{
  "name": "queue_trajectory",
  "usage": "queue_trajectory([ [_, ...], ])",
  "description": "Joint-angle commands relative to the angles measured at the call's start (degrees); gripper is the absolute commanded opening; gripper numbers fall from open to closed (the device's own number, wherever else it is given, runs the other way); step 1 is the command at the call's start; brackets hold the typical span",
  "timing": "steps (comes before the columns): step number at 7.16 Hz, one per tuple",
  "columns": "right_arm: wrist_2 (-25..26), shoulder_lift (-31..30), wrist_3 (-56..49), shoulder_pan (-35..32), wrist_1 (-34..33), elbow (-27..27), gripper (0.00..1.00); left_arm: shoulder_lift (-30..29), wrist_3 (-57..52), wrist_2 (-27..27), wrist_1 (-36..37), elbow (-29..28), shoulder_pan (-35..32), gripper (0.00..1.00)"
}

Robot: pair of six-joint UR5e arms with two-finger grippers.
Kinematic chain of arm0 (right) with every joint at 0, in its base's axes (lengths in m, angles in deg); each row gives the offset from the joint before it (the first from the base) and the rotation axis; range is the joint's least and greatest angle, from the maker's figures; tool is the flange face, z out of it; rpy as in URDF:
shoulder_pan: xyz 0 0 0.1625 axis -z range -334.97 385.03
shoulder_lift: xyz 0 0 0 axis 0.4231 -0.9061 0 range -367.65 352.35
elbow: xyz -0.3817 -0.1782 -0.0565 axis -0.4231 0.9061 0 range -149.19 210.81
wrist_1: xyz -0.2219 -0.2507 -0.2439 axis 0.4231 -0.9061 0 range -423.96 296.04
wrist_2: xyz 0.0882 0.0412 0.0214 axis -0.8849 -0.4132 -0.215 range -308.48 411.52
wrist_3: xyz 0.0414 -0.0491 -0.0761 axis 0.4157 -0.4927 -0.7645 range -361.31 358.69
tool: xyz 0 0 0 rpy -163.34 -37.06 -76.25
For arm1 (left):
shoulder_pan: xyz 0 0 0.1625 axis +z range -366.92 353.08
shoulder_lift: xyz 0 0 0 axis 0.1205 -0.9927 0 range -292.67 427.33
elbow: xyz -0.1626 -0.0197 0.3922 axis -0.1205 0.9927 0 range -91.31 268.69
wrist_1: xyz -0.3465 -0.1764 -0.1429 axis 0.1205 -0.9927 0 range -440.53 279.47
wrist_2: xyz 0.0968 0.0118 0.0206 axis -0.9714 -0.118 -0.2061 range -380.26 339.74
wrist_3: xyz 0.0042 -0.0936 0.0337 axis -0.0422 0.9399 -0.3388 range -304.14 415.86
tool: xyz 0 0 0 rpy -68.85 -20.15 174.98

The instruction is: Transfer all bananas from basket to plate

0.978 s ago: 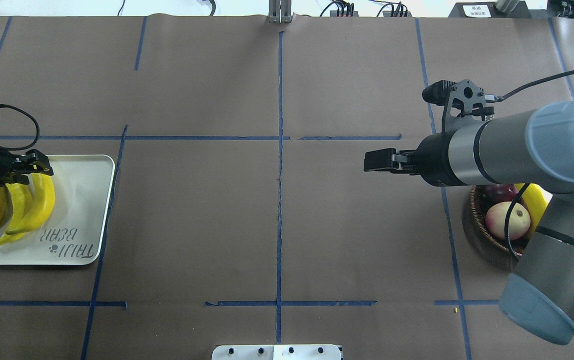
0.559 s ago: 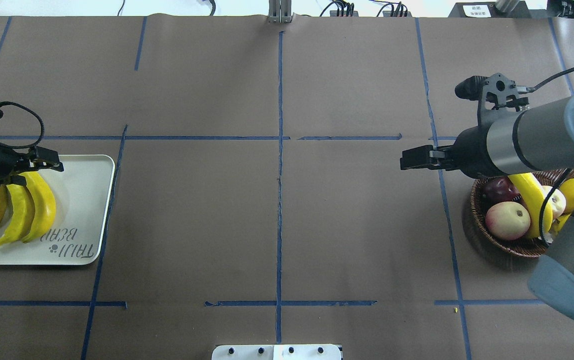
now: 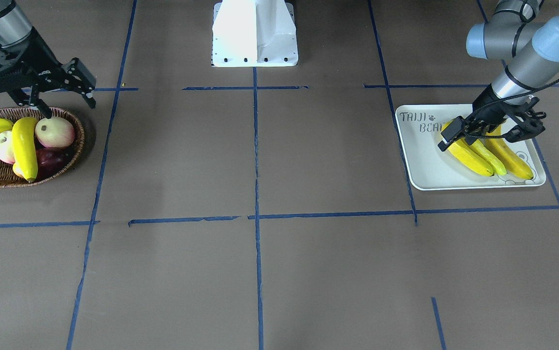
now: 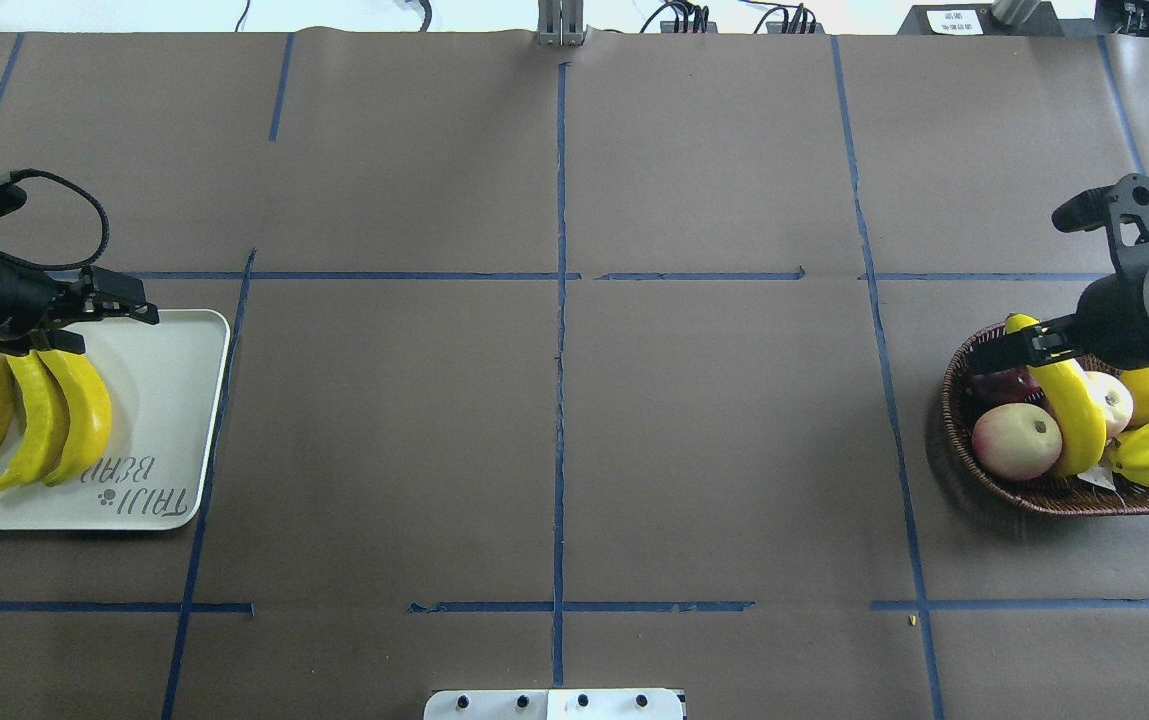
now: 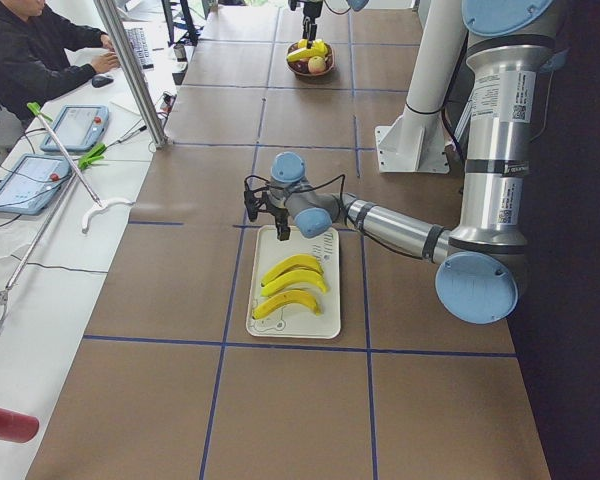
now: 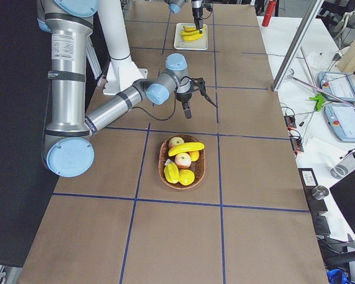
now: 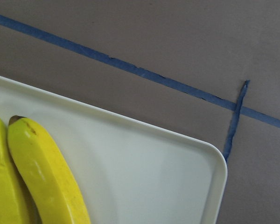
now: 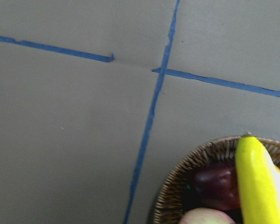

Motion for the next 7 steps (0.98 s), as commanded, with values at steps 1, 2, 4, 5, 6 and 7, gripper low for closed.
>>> queue_trajectory([
  [1,-0.41,-3.13,-11.08,-2.05,0.1,5.92,1.0,-3.13,0.51,0.01,3.15,0.17,0.34,1.0],
  [2,-0.67,-2.96,-11.28,-1.96,0.89,8.39,1.0,-3.57,1.21,0.01,3.16,0.17,0.43,1.0],
  [4,-1.11,-2.52,-11.11,-1.78,0.81,10.78,1.0,-3.66,1.22,0.01,3.16,0.17,0.43,1.0],
  [5,-1.2,-2.6,-11.02,-1.78,0.81,11.05,0.98,-3.75,1.22,0.1,3.16,0.17,0.43,1.0],
  [6,-1.9,-2.61,-11.02,-1.78,0.81,11.31,0.81,-3.75,1.31,0.1,3.16,0.17,0.43,1.0],
  [7,-2.16,-2.52,-11.1,-1.61,0.81,11.58,0.67,-3.75,1.31,0.1,3.16,0.17,0.43,1.0],
])
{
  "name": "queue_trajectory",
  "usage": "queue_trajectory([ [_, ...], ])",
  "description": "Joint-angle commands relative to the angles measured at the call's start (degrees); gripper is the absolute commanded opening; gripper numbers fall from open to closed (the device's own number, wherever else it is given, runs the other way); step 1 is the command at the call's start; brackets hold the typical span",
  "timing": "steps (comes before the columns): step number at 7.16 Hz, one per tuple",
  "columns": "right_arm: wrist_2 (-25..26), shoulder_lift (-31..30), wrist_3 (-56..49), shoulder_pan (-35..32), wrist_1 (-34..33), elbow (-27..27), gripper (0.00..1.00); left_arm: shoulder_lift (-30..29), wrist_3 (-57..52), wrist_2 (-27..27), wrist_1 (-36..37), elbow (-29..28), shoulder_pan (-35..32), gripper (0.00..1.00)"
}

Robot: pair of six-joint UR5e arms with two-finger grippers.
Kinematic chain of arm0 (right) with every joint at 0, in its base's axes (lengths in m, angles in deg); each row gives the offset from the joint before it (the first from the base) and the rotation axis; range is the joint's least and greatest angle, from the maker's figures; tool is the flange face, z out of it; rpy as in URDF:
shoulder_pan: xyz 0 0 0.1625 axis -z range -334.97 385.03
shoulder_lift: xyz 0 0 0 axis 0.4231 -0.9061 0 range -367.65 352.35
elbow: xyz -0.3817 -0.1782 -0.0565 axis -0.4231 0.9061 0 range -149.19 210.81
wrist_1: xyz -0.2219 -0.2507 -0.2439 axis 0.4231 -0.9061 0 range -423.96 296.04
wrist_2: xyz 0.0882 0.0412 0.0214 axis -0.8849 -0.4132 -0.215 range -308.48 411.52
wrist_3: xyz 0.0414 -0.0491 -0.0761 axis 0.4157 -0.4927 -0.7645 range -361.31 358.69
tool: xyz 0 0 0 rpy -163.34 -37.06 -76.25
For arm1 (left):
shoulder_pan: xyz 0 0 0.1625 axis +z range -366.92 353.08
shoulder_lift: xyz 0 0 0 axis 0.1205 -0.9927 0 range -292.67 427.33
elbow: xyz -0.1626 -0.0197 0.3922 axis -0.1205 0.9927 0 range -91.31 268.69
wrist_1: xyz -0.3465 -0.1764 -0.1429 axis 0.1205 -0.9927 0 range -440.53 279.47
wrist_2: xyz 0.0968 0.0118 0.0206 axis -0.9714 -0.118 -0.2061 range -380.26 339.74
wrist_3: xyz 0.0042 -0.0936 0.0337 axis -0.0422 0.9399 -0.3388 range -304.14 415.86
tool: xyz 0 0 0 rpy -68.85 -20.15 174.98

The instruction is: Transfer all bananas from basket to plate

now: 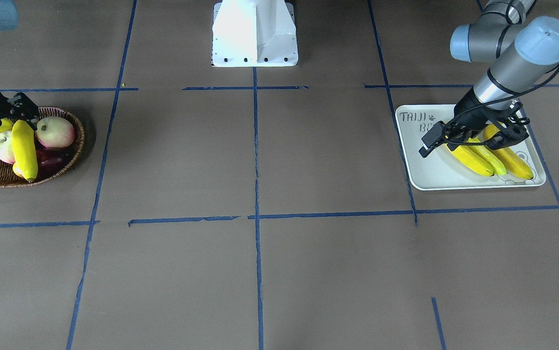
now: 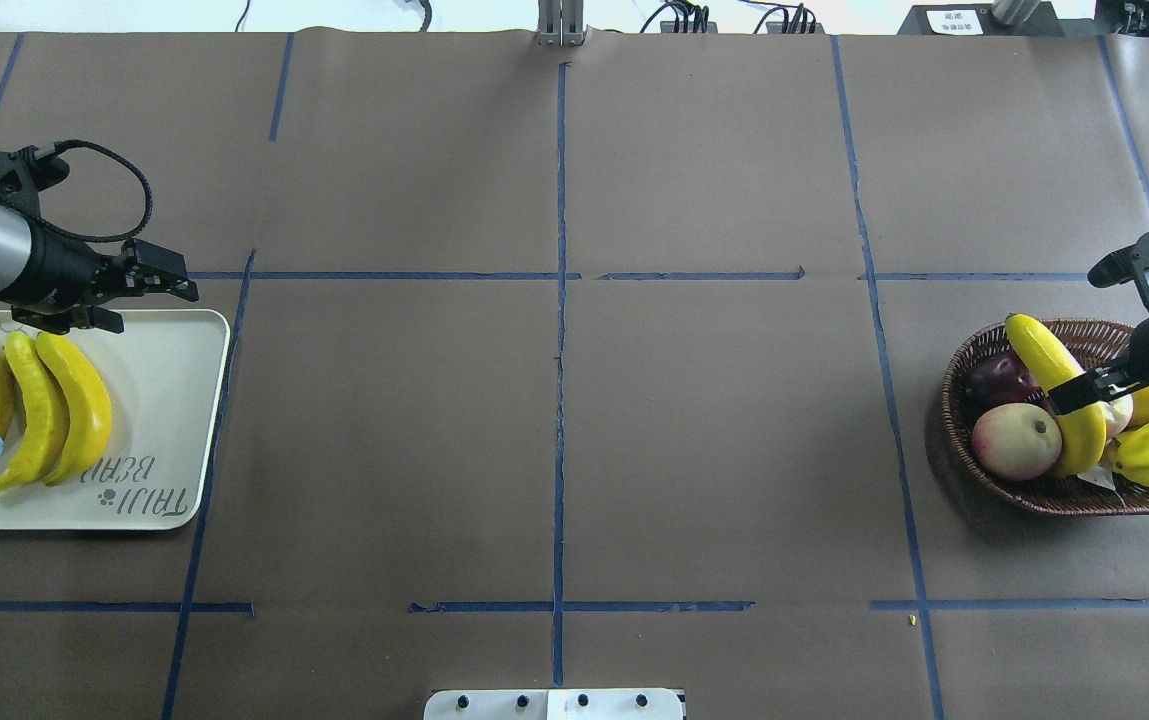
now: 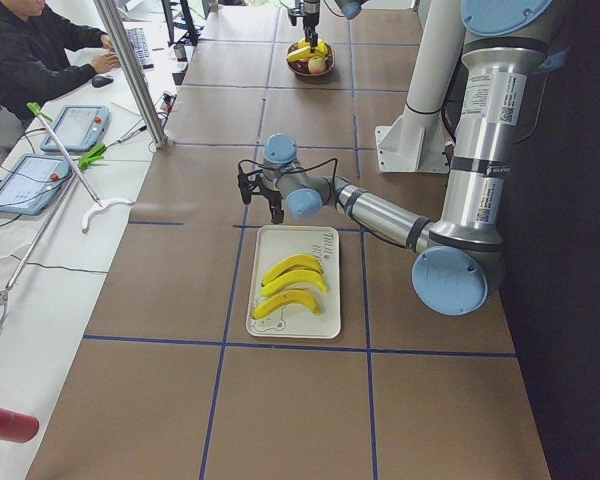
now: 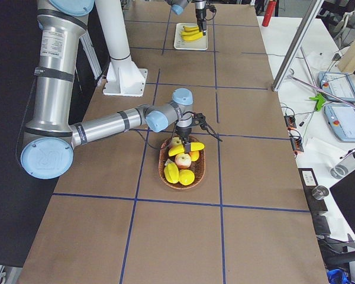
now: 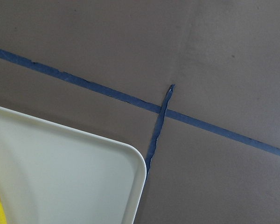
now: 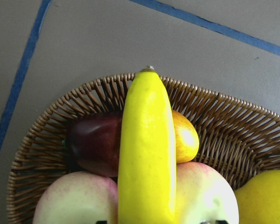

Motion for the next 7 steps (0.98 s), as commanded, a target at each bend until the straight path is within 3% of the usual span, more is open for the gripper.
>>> queue_trajectory([
  [1,-0.44,0.15,0.02,0.54,0.0,0.54,0.67,-0.03,-0.05,0.01,0.0,-0.17,0.09,1.0],
  [4,-0.62,0.15,0.02,0.99,0.0,0.81,0.67,-0.64,-0.05,0.01,0.09,-0.35,0.09,1.0],
  [5,-0.62,0.15,0.02,0.99,0.0,0.81,0.53,-0.64,0.03,0.01,0.09,-0.18,0.09,1.0],
  [6,-0.62,0.15,-0.15,0.99,0.09,0.72,0.17,-0.64,0.03,0.01,0.09,-0.09,0.09,1.0],
  [7,-1.66,-0.03,0.11,0.81,0.09,0.63,0.03,-0.64,0.03,0.01,0.09,-0.17,0.0,1.0],
])
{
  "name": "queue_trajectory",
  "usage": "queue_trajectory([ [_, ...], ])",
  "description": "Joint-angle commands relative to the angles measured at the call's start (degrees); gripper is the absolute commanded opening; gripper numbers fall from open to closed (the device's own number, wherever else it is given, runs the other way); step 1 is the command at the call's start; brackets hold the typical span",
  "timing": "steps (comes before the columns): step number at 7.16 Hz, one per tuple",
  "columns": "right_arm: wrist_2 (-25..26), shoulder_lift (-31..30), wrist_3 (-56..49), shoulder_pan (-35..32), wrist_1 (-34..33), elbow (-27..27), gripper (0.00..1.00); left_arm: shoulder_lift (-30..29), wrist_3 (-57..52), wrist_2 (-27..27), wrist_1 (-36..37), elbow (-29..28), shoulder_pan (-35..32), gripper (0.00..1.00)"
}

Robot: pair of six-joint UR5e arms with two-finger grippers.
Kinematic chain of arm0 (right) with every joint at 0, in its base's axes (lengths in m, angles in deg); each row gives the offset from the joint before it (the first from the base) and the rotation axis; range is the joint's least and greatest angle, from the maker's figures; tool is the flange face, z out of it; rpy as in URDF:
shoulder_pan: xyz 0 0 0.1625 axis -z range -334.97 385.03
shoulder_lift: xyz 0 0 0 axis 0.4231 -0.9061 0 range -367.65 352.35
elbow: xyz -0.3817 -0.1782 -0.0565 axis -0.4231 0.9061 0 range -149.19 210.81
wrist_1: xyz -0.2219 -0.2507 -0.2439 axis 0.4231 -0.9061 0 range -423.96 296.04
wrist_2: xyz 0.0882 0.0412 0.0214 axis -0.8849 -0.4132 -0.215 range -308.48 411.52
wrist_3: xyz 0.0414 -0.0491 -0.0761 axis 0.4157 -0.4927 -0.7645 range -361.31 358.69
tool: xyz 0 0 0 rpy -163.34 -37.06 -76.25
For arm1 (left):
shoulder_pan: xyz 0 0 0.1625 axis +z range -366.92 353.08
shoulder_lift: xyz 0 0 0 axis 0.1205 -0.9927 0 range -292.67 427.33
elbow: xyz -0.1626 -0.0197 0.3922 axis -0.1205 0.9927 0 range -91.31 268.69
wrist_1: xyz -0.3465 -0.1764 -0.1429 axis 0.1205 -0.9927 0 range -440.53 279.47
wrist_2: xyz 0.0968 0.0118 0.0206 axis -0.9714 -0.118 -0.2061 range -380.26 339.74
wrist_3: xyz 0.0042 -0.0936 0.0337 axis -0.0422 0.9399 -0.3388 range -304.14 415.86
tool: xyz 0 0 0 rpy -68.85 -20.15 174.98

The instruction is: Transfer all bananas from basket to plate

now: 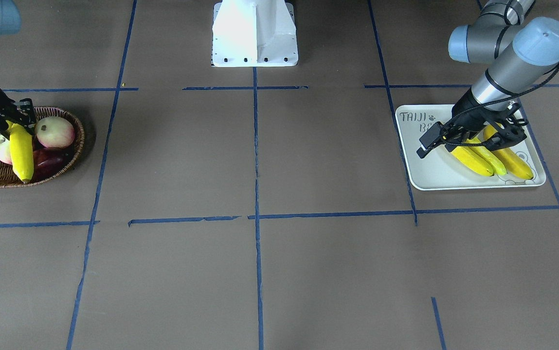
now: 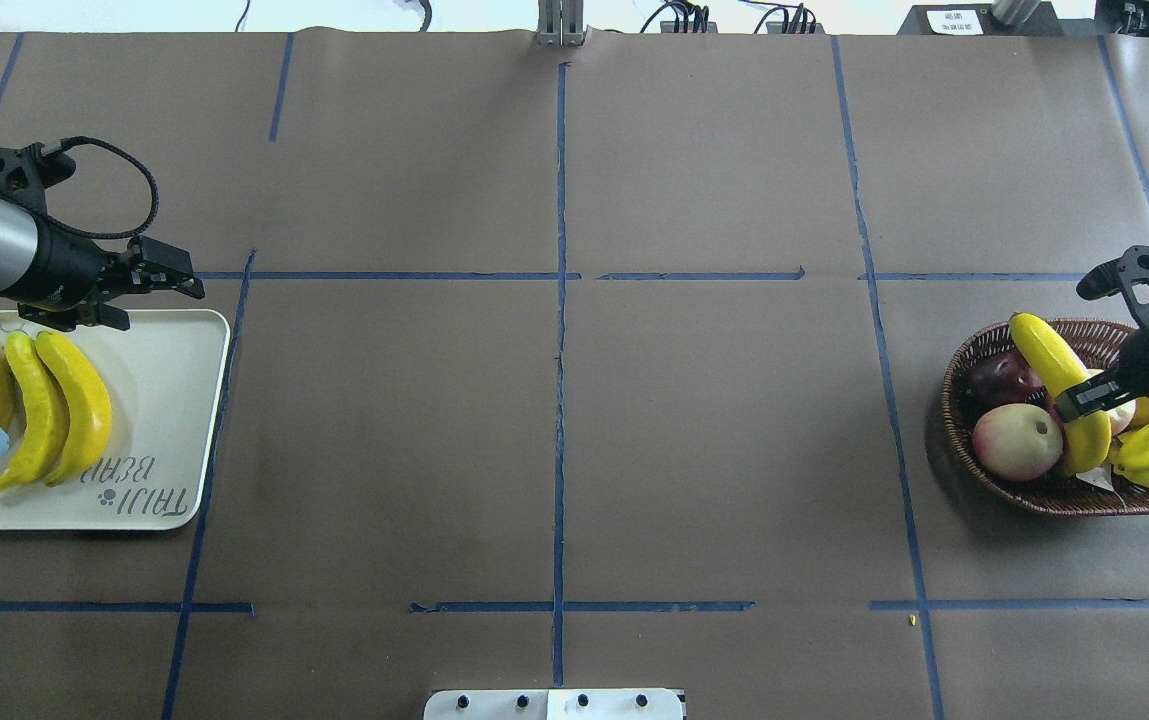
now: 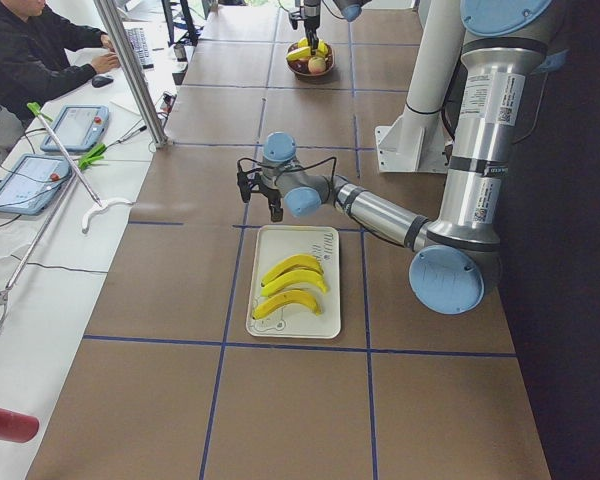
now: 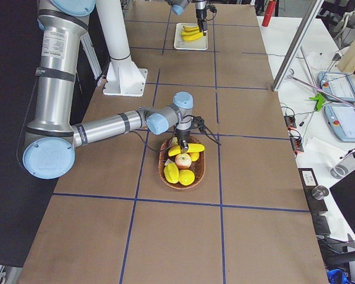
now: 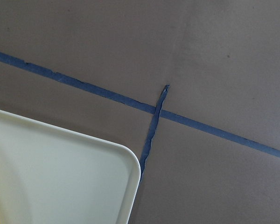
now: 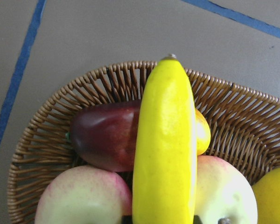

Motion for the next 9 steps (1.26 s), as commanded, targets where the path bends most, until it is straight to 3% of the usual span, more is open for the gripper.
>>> queue_trajectory([
  [1,-4.38,-0.48,-0.12,-1.33,0.2,-0.27,0.01,0.0,0.1,0.0,0.0,0.09,-0.07,1.0],
  [2,-7.98,-0.75,-0.64,-6.39,0.12,-2.01,0.0,0.0,0.1,0.0,0.09,0.09,-0.07,1.0],
  [4,-22.01,-2.07,-3.27,-17.12,-0.5,-5.01,0.0,-0.44,1.23,0.09,0.0,0.17,-0.07,1.0],
  [5,-24.95,-1.9,-3.2,-18.56,-0.67,-6.93,0.0,-0.88,2.55,0.0,0.0,0.26,0.01,1.0],
  [6,-27.33,1.93,-1.98,-18.13,-0.76,-6.26,0.01,-1.75,2.74,0.0,0.0,0.0,0.27,1.0],
  [7,-27.7,10.41,7.08,-16.82,-1.54,-3.73,0.01,-4.46,4.83,-0.09,-0.08,-0.78,0.97,1.0],
  [9,-23.08,27.04,29.59,-7.27,-0.76,-0.11,0.02,-10.35,10.11,-0.09,-0.7,-1.06,2.82,1.0],
])
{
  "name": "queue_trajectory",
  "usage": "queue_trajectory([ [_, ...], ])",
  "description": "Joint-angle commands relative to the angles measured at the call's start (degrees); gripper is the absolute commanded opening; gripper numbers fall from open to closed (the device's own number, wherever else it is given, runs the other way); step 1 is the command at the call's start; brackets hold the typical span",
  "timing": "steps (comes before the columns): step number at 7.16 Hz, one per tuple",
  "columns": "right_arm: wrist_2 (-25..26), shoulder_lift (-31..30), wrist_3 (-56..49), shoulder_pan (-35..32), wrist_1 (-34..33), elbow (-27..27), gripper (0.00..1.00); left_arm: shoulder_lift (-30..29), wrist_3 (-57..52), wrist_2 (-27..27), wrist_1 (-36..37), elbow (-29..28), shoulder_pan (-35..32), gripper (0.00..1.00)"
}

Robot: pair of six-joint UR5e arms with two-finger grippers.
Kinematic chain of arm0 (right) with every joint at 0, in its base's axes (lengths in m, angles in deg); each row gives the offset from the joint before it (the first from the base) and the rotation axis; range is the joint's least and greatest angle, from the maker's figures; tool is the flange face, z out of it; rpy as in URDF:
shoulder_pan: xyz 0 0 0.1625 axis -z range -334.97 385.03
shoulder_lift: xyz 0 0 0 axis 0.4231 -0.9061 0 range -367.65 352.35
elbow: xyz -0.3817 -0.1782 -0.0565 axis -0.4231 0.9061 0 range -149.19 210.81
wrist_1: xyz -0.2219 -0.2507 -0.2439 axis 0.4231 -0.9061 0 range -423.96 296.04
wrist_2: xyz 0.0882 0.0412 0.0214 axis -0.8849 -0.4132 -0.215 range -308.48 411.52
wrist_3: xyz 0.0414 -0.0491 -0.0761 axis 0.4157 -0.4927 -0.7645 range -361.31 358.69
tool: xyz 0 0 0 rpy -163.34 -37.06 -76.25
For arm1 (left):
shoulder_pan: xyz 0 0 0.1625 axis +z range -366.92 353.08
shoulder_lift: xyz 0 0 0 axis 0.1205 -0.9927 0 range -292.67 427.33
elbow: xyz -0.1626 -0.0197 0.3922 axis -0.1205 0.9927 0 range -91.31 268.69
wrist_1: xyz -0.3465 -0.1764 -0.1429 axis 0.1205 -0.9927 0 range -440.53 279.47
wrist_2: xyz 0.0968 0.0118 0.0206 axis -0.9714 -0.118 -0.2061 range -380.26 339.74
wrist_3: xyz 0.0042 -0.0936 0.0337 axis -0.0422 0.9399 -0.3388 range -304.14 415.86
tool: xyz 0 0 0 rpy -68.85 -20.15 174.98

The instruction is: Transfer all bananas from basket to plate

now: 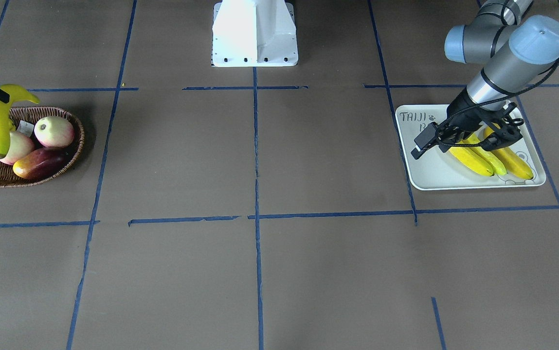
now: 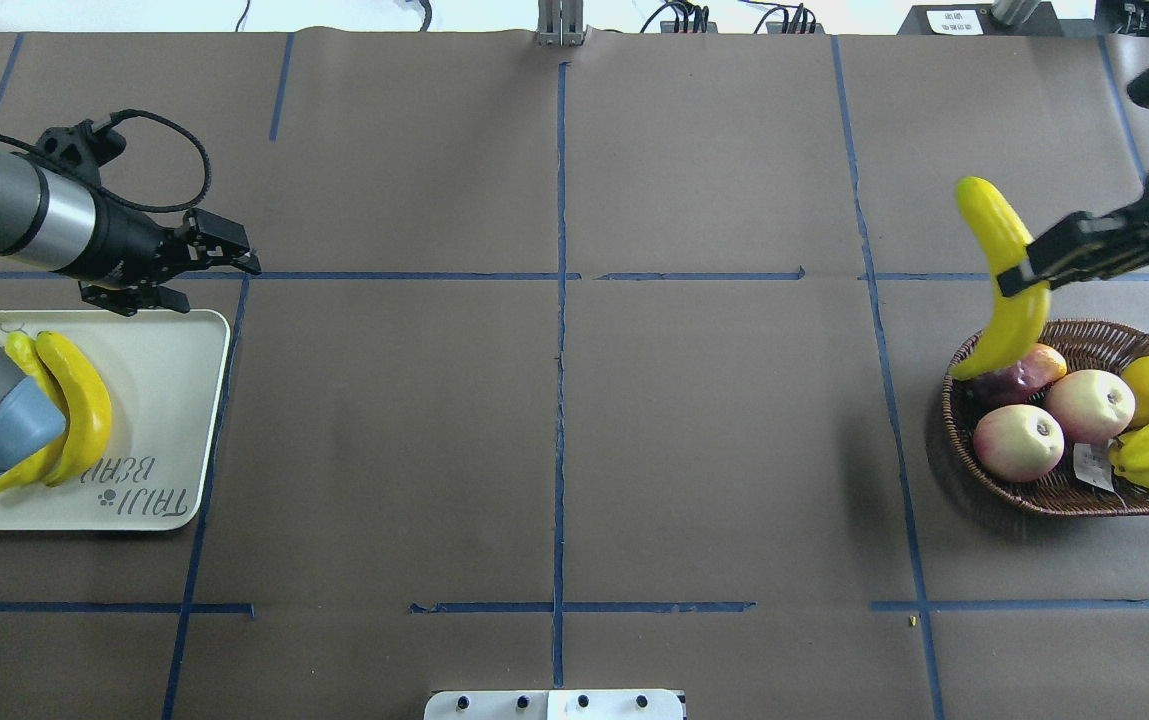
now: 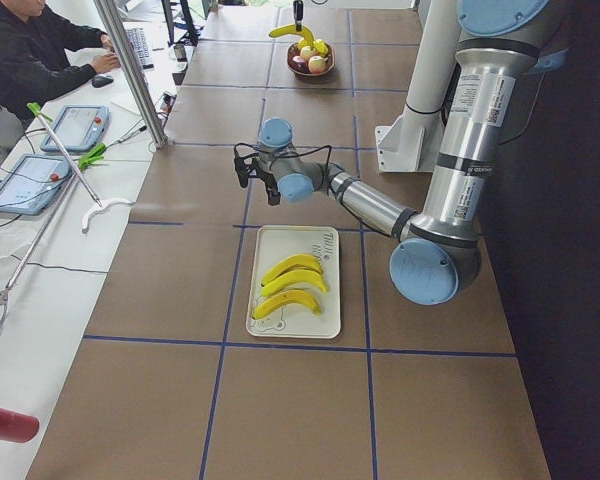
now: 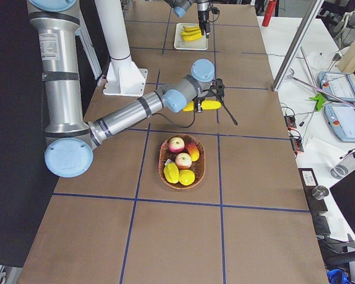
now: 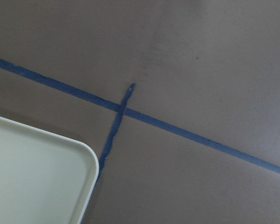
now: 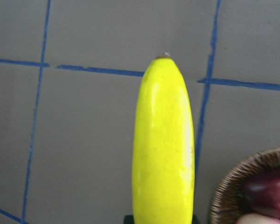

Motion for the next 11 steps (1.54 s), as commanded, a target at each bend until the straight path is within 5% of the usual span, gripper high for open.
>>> queue_trajectory([
  [1,9.79,11.82,16.3,9.96,1.18,1.11,0.02,-4.61,4.3,0.15,-0.92,0.9,2.06,1.0],
  [3,25.32,12.55,32.6,22.51,17.27,1.19,0.02,-10.83,14.28,-0.03,-7.91,-0.13,3.73,1.0],
  [5,38.02,14.47,34.63,33.88,20.09,1.28,0.02,-15.41,16.18,-0.12,-8.92,-0.23,6.97,1.0],
  [7,42.62,15.98,34.54,38.04,20.18,1.28,0.02,-19.19,16.18,-2.56,-8.83,-1.02,11.98,1.0],
  [11,42.91,16.77,34.54,38.76,20.18,1.37,0.02,-23.16,16.45,-8.89,-9.01,-4.18,17.97,0.99],
])
